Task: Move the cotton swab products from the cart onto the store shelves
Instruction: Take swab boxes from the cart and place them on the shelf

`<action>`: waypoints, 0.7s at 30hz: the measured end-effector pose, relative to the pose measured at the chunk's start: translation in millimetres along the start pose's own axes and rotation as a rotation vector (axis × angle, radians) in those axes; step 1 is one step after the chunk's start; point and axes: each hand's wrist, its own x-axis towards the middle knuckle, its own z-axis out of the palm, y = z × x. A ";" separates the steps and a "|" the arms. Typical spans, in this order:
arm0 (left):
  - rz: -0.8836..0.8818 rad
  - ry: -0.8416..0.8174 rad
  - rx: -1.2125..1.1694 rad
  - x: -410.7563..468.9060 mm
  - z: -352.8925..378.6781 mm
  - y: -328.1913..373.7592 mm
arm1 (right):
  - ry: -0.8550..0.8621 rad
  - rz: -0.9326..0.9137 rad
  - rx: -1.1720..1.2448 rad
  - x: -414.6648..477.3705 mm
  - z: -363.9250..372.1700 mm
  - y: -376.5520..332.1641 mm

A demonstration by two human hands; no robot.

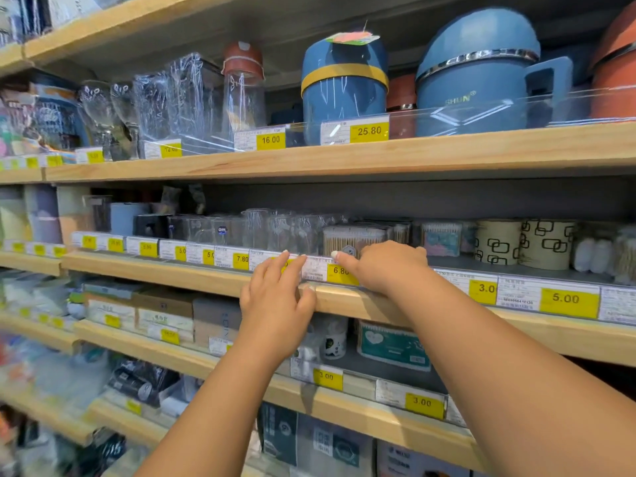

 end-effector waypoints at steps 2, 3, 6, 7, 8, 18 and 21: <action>-0.020 0.011 -0.001 -12.6 -3.3 1.2 | 0.061 -0.013 0.004 -7.2 1.3 0.2; -0.024 0.020 -0.005 -18.6 -4.9 0.8 | 0.156 -0.040 0.001 -12.1 4.1 0.1; -0.063 0.048 0.019 -47.1 -10.7 -7.2 | 0.560 -0.299 0.058 -34.7 29.0 -7.3; -0.083 0.054 0.036 -58.9 -11.2 -14.0 | 0.637 -0.396 0.101 -42.9 41.6 -12.5; -0.109 0.052 0.052 -72.2 -11.1 -22.2 | 0.664 -0.477 0.146 -51.7 54.5 -19.3; -0.577 -0.177 0.328 -254.2 7.8 -152.1 | -0.003 -0.792 0.323 -143.9 233.8 -114.4; -0.730 -0.314 0.337 -318.2 15.5 -200.9 | -0.236 -0.857 0.306 -176.9 285.8 -146.5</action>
